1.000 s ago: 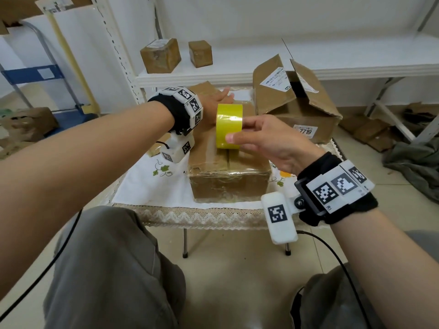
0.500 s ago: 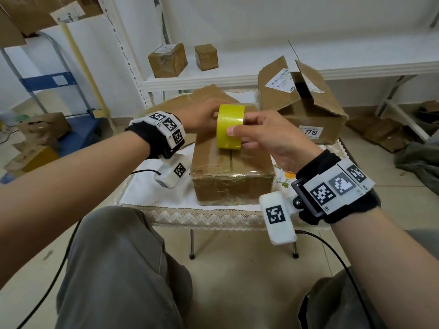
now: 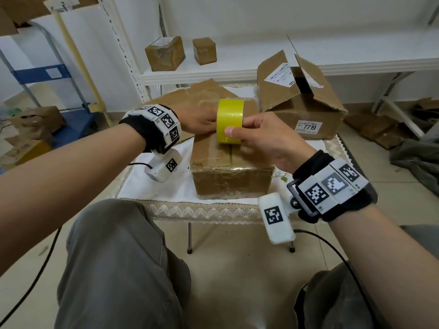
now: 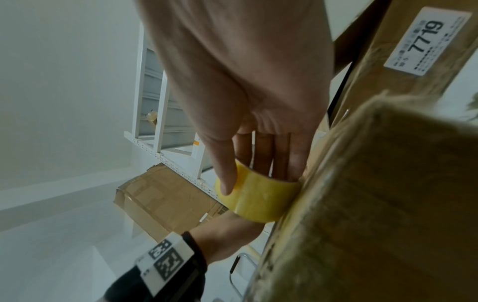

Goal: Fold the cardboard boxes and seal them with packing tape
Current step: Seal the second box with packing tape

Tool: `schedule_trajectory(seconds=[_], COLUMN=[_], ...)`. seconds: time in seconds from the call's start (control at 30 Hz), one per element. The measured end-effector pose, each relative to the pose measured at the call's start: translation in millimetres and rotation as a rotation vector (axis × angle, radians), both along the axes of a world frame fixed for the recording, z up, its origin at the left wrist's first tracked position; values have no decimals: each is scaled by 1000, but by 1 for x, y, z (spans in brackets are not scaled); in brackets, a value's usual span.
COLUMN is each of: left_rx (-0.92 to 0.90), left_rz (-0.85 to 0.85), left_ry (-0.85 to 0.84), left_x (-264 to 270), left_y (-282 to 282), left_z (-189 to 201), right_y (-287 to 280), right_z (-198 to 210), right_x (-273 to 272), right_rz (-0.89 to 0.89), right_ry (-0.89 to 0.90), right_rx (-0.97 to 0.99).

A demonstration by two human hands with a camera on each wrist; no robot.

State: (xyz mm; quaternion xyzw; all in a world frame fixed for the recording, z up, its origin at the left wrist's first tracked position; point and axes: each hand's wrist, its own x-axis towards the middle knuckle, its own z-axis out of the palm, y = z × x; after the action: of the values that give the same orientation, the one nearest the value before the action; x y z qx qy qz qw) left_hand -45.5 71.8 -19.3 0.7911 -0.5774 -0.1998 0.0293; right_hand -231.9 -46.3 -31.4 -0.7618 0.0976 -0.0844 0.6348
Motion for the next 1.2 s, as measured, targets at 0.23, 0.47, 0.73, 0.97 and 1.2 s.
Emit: schedule_trajectory(seconds=[0.23,0.47,0.73,0.97,1.2], left_rx=[-35,52,-81,-391,-279], left_rz=[-50,84,55,-9,142], left_ry=[88,-7,-89,-104,-84], left_x=[3,9,2,-23,-39], left_y=[-5,-8,-11,3,15], left_z=[-4,-7,-3,3,6], right_y=[10,17,19,15,18], right_z=[7,20,13,11,1], right_x=[-11,-30,-43,-41,-42], right_rz=[5,9,79,91,163], right_ry=[8,58,58,18,-5], right_rx=[-3,36,46,87,0])
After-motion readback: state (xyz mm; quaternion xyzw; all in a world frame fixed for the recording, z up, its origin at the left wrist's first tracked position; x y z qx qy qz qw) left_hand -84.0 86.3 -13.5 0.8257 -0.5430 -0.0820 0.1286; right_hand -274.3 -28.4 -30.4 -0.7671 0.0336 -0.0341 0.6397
